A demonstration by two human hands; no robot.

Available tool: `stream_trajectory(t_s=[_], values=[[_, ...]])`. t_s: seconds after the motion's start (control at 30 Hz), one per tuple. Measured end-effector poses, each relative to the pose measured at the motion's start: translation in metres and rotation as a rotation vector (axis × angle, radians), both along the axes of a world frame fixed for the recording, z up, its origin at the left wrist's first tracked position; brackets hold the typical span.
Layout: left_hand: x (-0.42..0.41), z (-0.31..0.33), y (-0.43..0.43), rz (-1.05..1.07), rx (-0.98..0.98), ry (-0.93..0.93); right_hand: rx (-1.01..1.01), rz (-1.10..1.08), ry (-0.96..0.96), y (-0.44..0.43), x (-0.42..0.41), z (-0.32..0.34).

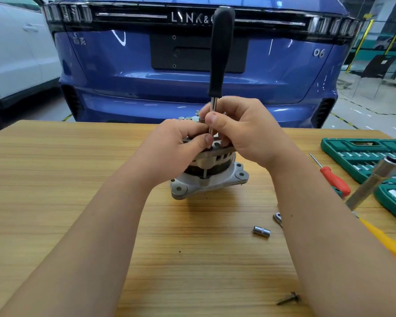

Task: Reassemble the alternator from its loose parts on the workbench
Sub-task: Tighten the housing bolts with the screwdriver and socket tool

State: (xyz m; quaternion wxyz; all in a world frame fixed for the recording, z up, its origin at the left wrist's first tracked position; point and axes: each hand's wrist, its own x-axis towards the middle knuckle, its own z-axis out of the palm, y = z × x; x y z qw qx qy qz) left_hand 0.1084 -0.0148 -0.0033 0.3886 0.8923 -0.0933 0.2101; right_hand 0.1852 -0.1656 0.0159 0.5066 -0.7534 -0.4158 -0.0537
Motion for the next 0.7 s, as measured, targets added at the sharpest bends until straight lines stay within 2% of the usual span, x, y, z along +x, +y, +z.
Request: stream_trajectory(t_s=[0.2,0.3,0.4,0.57,0.7], values=[[0.005,-0.006,-0.007,0.085,-0.108,-0.094,0.044,-0.135,-0.033,0.007,-0.001,-0.002],[0.004,-0.005,-0.006,0.076,-0.085,-0.095,-0.007,-0.049,-0.012,0.003,-0.001,0.000],[0.003,-0.003,-0.003,0.035,-0.035,-0.042,0.043,0.009,0.010,-0.003,-0.001,0.003],[0.007,-0.006,-0.014,0.134,-0.084,-0.123,0.052,-0.134,-0.022,0.006,-0.002,0.001],[0.006,-0.005,-0.010,0.096,-0.079,-0.077,-0.003,0.008,0.013,-0.002,-0.001,0.005]])
